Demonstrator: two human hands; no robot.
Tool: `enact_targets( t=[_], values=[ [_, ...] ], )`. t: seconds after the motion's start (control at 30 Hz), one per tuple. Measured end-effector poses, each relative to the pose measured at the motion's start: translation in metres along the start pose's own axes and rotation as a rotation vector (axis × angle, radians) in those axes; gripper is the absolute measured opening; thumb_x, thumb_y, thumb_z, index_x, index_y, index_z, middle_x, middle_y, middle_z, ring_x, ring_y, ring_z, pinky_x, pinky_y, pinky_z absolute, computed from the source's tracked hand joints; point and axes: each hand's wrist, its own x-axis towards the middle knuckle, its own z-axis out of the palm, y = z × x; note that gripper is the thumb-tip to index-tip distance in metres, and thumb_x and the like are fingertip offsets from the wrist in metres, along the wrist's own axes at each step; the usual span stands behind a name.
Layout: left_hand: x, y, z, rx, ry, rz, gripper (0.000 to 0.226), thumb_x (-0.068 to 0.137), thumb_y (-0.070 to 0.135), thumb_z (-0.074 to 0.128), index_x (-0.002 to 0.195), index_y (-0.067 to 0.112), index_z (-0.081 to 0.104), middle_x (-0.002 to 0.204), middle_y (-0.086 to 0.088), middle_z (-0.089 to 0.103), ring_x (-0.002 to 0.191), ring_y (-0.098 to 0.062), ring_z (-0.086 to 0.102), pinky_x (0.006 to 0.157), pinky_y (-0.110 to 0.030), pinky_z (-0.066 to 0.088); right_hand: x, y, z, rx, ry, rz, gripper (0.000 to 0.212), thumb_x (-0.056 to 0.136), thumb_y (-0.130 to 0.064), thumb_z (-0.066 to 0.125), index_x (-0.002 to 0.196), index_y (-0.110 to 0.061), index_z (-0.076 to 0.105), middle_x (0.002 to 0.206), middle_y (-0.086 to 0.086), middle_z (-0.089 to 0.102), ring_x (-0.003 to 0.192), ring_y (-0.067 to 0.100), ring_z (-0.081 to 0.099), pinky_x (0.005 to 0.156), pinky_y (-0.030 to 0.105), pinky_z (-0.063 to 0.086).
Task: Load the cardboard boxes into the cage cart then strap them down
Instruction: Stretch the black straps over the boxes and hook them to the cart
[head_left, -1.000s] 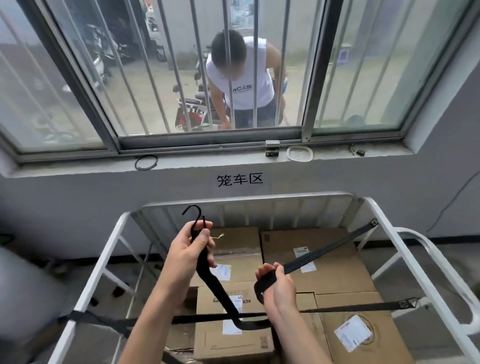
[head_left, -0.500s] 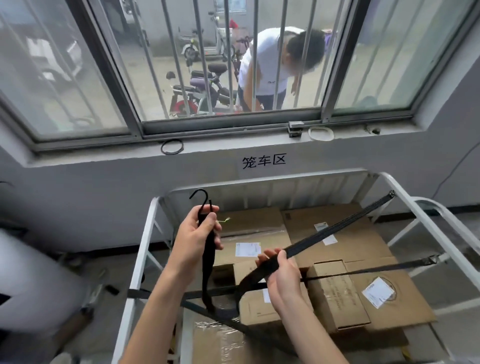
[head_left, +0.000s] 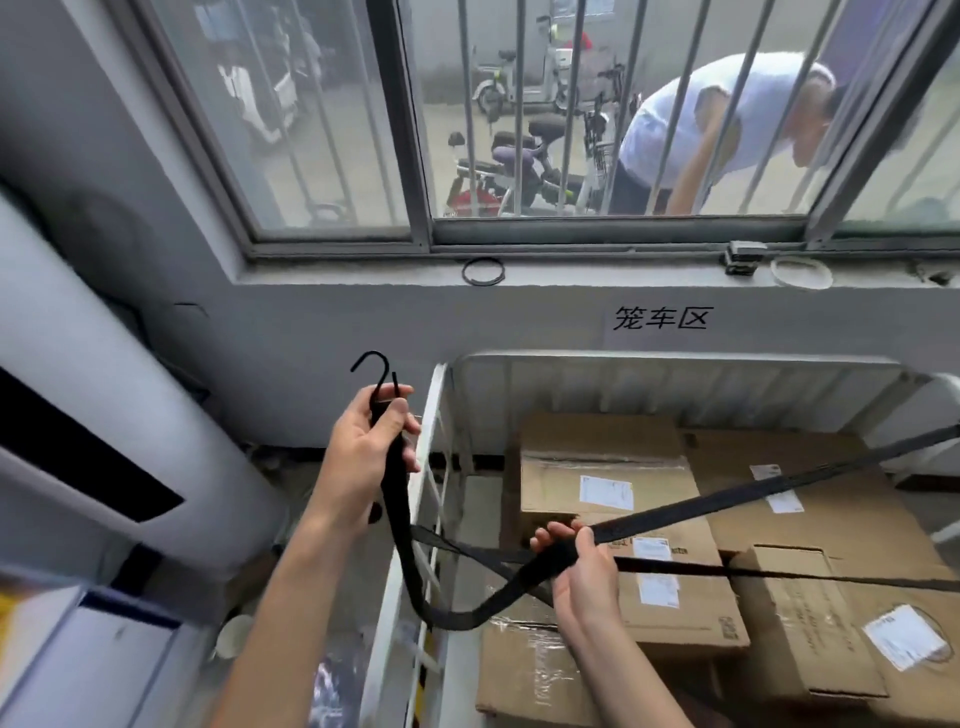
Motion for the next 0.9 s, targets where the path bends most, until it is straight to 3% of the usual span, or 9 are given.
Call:
enact_targets(
  t=[0.1, 0.23, 0.4, 0.57, 0.7, 0.77, 0.9],
  values=[
    [0.015, 0.000, -0.053, 0.004, -0.031, 0.000, 0.012, 0.103, 0.014, 0.052, 0.110, 0.015, 0.062, 0.074, 0.000, 0.066, 0.049, -0.014, 0.053, 0.051, -0.027, 0.052, -0.011, 0.046, 0.022, -0.004, 0.058, -0.034, 0.022, 0.108, -0.022, 0.037, 0.115, -0.007, 0.051, 0.084, 0.014, 0.065, 0.078, 0.028, 0.068, 0.072, 0.038, 0.056],
    [0.034, -0.007, -0.113, 0.046, -0.069, -0.011, 0.012, 0.102, 0.016, 0.054, 0.112, 0.016, 0.061, 0.079, 0.000, 0.070, 0.048, -0.015, 0.052, 0.051, -0.026, 0.051, -0.024, 0.088, 0.054, -0.012, 0.105, -0.077, 0.018, 0.108, -0.020, 0.038, 0.111, -0.009, 0.051, 0.074, 0.011, 0.063, 0.071, 0.026, 0.068, 0.069, 0.036, 0.056],
    [0.067, -0.024, -0.157, 0.323, -0.181, 0.024, 0.008, 0.098, 0.024, 0.063, 0.097, 0.019, 0.056, 0.091, -0.003, 0.076, 0.050, -0.017, 0.056, 0.050, -0.020, 0.045, -0.016, 0.097, 0.070, 0.008, 0.176, -0.155, 0.026, 0.107, -0.021, 0.040, 0.127, -0.006, 0.048, 0.077, 0.009, 0.064, 0.069, 0.021, 0.064, 0.066, 0.032, 0.055],
    [0.104, -0.032, -0.177, 0.454, -0.248, 0.035, 0.019, 0.096, 0.021, 0.065, 0.085, 0.033, 0.057, 0.088, -0.002, 0.076, 0.048, -0.018, 0.057, 0.046, -0.022, 0.045, 0.000, 0.086, 0.076, -0.141, 0.223, -0.247, 0.053, 0.106, -0.019, 0.037, 0.155, -0.023, 0.017, 0.083, 0.010, 0.069, 0.055, 0.011, 0.054, 0.060, 0.028, 0.053],
    [0.132, -0.023, -0.191, 0.471, -0.170, 0.084, 0.022, 0.096, 0.016, 0.065, 0.084, 0.033, 0.058, 0.085, -0.003, 0.075, 0.045, -0.015, 0.054, 0.041, -0.021, 0.042, 0.014, 0.083, 0.080, -0.364, 0.219, -0.371, 0.067, 0.105, -0.018, 0.030, 0.154, -0.047, -0.006, 0.083, 0.002, 0.075, 0.049, 0.009, 0.055, 0.053, 0.024, 0.054],
    [0.148, -0.015, -0.198, 0.496, -0.125, 0.110, 0.022, 0.096, 0.018, 0.066, 0.085, 0.035, 0.059, 0.084, -0.002, 0.075, 0.045, -0.014, 0.052, 0.042, -0.021, 0.042, 0.023, 0.084, 0.083, -0.515, 0.193, -0.431, 0.061, 0.106, -0.017, 0.027, 0.155, -0.048, 0.006, 0.082, 0.002, 0.073, 0.048, 0.007, 0.055, 0.048, 0.019, 0.050],
    [0.172, -0.010, -0.207, 0.508, -0.061, 0.164, 0.014, 0.093, 0.022, 0.069, 0.089, 0.034, 0.062, 0.085, -0.001, 0.075, 0.046, -0.013, 0.056, 0.044, -0.019, 0.045, 0.046, 0.092, 0.089, -0.722, 0.101, -0.425, 0.046, 0.106, -0.010, 0.031, 0.145, -0.028, 0.049, 0.080, 0.006, 0.063, 0.056, 0.010, 0.054, 0.053, 0.020, 0.046]
  ],
)
